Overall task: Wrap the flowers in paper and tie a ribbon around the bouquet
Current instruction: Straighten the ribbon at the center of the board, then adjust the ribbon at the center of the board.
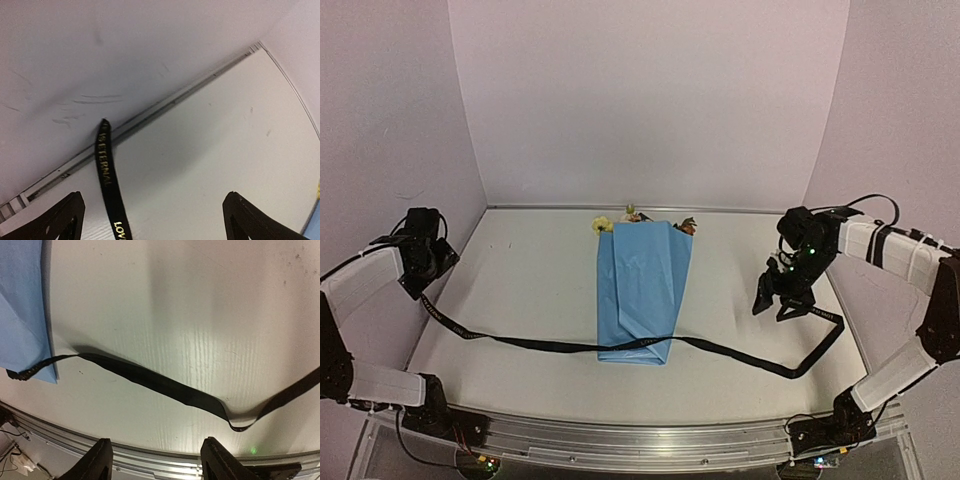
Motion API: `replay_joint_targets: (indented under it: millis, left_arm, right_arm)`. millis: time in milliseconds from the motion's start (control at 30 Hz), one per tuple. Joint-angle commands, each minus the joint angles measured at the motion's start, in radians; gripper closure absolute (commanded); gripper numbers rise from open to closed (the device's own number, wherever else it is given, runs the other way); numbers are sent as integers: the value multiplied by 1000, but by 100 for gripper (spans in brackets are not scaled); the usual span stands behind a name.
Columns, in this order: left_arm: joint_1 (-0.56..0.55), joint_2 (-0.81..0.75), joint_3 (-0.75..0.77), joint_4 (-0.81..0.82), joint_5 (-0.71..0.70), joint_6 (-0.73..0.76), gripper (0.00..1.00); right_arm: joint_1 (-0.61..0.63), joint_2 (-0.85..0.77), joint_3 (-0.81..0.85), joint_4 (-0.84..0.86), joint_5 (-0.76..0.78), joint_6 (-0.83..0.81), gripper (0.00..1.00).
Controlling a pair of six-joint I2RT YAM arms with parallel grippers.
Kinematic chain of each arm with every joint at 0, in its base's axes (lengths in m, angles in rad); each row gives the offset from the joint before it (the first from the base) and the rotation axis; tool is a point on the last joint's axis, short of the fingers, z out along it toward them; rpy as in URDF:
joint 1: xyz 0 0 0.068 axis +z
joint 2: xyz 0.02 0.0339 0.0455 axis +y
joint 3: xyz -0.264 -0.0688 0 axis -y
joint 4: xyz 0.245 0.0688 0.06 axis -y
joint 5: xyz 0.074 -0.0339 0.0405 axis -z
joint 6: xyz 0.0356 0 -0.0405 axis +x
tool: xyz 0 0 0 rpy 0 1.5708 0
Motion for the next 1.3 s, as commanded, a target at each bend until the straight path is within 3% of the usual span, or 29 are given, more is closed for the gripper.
replay_joint_targets:
  millis: [0,133,400,600,733,1033,1267]
  left_arm:
    - [-114,-44,65,77,129,83,0]
    - [-236,-22,82,117,242,101,0]
    - [-534,142,74,354,497,121,0]
    - [-663,281,93,520,623,129,0]
    - [-705,362,110,596,674,132,0]
    - [-727,498,162,639,747,165,0]
    - [-729,576,186,625,743,185,0]
  right_arm:
    - [48,73,29,164,-76,94,38]
    - [96,156,84,251,-99,134,40]
    - [189,350,179,429,-144,205,42]
    - [224,431,219,491,-155,226,42]
    - [234,480,253,493,-160,233,47]
    - [236,563,327,494,-189,261,72]
    - [251,610,387,493,-204,279,75]
